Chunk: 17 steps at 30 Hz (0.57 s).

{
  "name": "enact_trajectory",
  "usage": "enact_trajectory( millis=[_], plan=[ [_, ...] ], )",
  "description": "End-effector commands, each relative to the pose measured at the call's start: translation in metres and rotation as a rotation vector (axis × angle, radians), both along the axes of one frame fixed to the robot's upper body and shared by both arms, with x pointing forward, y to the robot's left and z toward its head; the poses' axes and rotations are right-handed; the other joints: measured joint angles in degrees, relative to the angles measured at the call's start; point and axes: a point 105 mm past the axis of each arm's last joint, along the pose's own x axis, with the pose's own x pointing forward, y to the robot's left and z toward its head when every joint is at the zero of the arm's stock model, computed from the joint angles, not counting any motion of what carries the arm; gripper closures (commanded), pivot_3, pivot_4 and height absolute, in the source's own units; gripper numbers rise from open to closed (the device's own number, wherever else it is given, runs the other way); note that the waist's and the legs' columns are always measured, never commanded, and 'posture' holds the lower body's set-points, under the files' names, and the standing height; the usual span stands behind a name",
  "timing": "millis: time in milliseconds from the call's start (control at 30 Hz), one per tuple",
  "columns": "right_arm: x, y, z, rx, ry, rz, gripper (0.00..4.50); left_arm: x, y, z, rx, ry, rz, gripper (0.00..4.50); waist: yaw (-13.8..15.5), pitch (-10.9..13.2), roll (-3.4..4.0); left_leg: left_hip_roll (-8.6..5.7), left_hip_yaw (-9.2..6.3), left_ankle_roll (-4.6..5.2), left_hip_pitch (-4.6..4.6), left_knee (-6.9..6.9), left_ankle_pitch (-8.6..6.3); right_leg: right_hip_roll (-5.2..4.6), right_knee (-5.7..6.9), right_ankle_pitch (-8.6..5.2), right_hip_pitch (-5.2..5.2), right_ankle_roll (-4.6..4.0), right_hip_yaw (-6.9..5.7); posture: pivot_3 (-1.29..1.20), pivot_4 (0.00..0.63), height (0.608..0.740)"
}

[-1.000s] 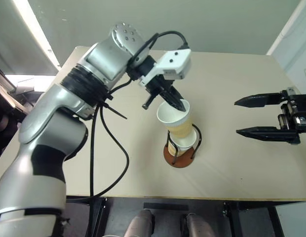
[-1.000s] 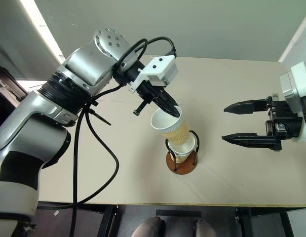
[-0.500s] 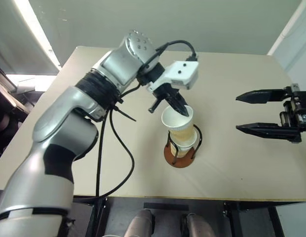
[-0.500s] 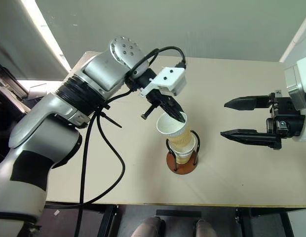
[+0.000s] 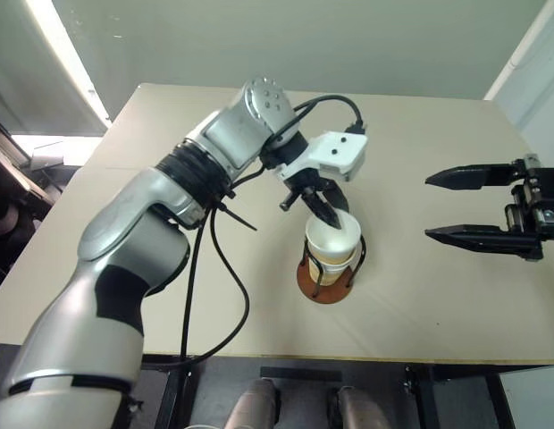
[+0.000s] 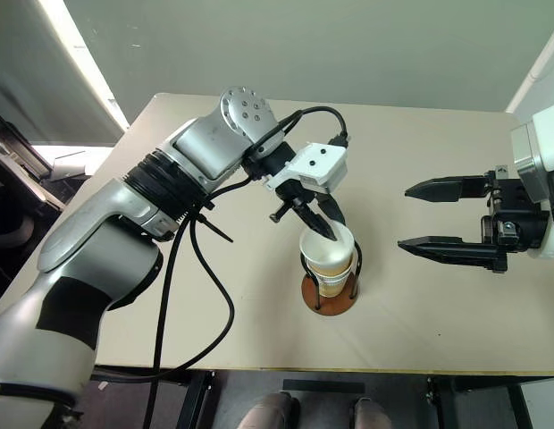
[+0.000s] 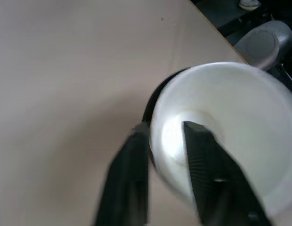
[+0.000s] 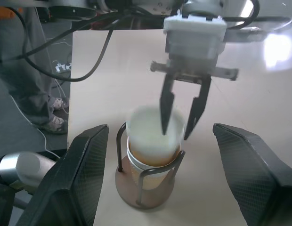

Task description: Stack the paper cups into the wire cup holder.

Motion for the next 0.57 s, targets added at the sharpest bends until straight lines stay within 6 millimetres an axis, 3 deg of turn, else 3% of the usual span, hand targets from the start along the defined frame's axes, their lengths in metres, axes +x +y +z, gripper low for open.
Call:
enact_trajectory(
  millis=[33,200,333,567],
  plan=[
    [-0.003,0.000,0.009,-0.013,-0.050,0.000,0.83,-0.002,0.000,0.016,-0.040,-0.023,-0.020,1.84,0.0,0.0,0.00,0.00,0.00,0.01,0.00,0.01,-0.01,0.00,0.00,0.00,0.00,0.00,0.00,0.00,0.150,0.740],
    [0.002,-0.001,0.009,-0.011,-0.052,0.000,0.83,0.001,-0.010,0.035,-0.166,-0.008,0.034,0.05,0.0,0.0,0.00,-0.01,0.01,0.07,-0.02,0.12,-0.04,0.00,0.02,-0.01,0.01,0.04,0.00,0.00,0.150,0.740],
    [0.016,-0.001,0.005,0.008,-0.047,-0.007,0.83,0.007,-0.006,0.053,-0.356,0.041,0.148,0.02,0.0,0.0,0.01,-0.01,0.09,0.17,-0.05,0.31,-0.10,0.00,0.08,-0.02,0.02,0.12,0.05,0.00,0.150,0.740],
    [0.062,-0.006,-0.001,0.118,-0.030,-0.047,0.83,0.029,0.062,0.054,-0.718,0.128,0.573,0.02,-1.0,-0.1,0.14,0.07,0.27,0.19,0.11,0.48,-0.10,0.15,0.19,-0.01,0.02,0.15,0.13,0.00,0.150,0.740]
  ],
)
